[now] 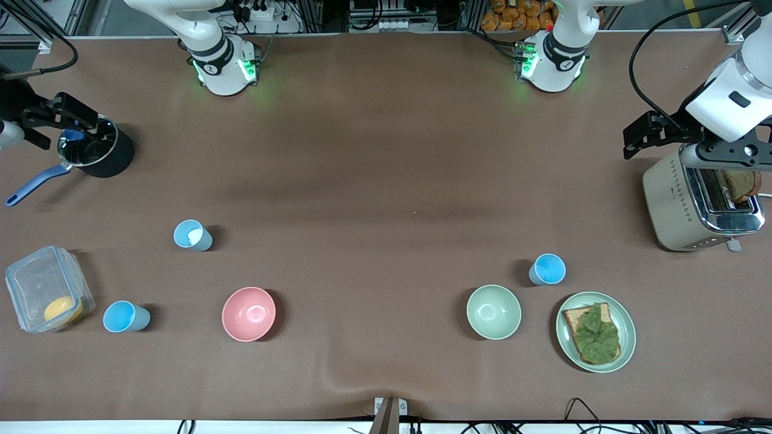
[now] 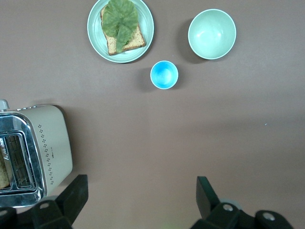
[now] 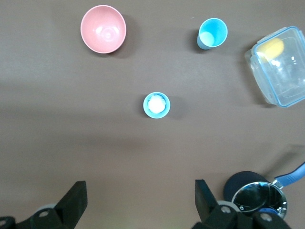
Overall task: Stack blue cups with both arms
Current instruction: 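Move the left gripper toward the blue cup by the green bowl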
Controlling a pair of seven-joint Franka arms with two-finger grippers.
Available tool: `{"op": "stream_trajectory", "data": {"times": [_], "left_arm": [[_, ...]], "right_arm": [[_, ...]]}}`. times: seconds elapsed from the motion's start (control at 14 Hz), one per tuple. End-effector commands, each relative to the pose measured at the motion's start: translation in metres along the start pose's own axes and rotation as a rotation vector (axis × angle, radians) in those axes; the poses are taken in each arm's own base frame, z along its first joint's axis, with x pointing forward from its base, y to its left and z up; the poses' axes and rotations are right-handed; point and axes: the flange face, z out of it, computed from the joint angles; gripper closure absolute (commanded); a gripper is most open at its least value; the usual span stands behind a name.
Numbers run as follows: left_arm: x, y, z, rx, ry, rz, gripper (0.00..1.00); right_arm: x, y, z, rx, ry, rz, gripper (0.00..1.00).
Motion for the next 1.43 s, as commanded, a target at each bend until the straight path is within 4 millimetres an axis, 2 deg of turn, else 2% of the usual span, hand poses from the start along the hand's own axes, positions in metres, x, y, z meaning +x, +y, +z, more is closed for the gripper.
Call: {"op": "stream_trajectory", "data": {"times": [0.0,0.36,0.43,0.5,0.64,0.93,1.14,1.29,1.36], "left_arm": [[0.0,-0.001,-0.005,-0.005,-0.004,0.013,0.0],[0.001,0.004,-0.002,-0.006,-0.008,0.018,0.0],[0.006,0.005,0.005,-0.012,-0.021,0.019,0.0],[0.009,0.004,0.003,-0.014,-0.012,0.018,0.0],[0.026,-0.004,0.017,-0.019,-0.021,0.008,0.0],[0.076,-0.011,0.063,-0.032,-0.014,-0.018,0.0],[0.106,-0.003,0.102,-0.01,-0.003,-0.03,0.0],[0.119,0.001,0.127,0.039,0.002,-0.007,0.0],[0.124,0.002,0.138,0.047,0.004,-0.006,0.0]], "right_arm": [[-0.004,0.002,-0.006,-0.021,0.007,0.01,0.0],[-0.001,0.002,-0.001,-0.021,-0.003,0.016,0.0],[-0.001,0.002,0.002,-0.019,-0.012,0.017,0.0],[-0.001,0.003,0.003,-0.018,-0.017,0.022,0.0],[0.001,0.004,0.005,-0.017,-0.021,0.024,0.0],[0.002,0.005,0.007,-0.017,-0.026,0.024,0.0],[0.003,0.004,0.012,-0.013,-0.035,0.024,0.0],[0.014,0.004,0.029,-0.012,-0.061,0.021,0.0],[0.023,0.006,0.048,-0.01,-0.093,0.019,0.0]]}}
